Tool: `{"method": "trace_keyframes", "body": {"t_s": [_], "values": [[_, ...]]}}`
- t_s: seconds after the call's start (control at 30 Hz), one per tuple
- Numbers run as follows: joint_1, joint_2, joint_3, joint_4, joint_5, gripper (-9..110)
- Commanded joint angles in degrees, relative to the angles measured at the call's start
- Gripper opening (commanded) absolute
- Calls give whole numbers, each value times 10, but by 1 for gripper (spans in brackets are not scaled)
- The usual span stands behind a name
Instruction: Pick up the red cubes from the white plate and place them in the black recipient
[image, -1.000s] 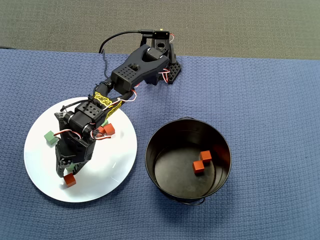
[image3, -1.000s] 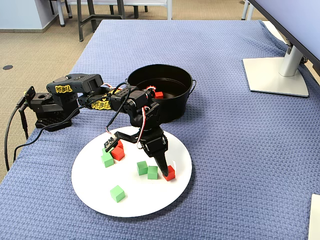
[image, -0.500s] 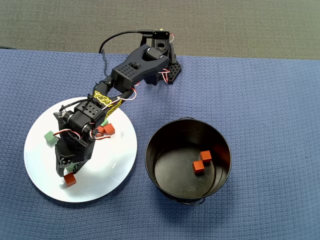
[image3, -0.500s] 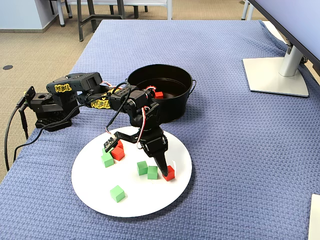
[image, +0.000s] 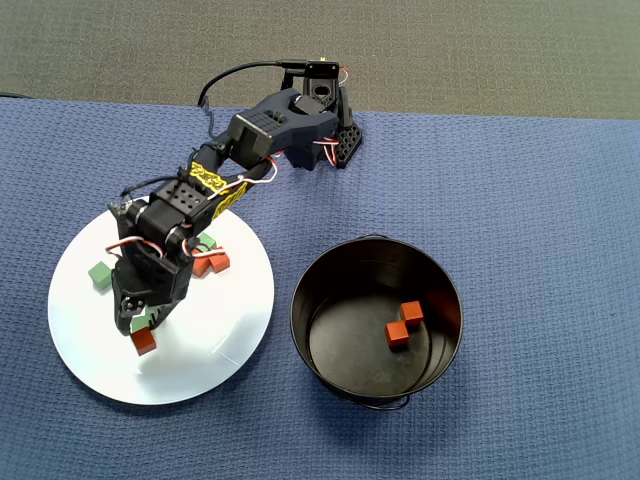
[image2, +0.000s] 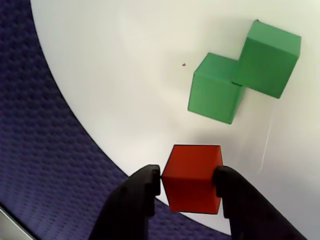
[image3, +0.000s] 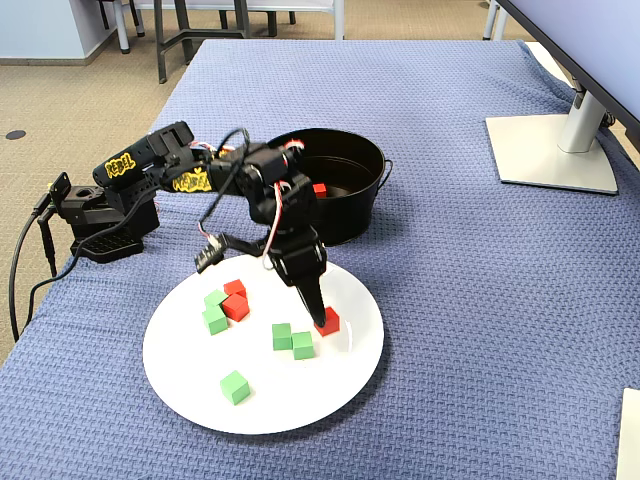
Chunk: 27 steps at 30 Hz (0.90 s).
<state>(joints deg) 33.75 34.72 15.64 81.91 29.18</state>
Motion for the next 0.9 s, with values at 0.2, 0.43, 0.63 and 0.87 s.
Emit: {"method": "trace_keyframes", "body": {"t_s": [0.2, 0.43, 0.63, 0.87], "values": [[-24, 210, 107, 45, -7, 0], [-76, 369, 194, 65, -11, 0], [-179, 508, 278, 64, -15, 0], [-341, 643, 478, -12, -40, 0]]}}
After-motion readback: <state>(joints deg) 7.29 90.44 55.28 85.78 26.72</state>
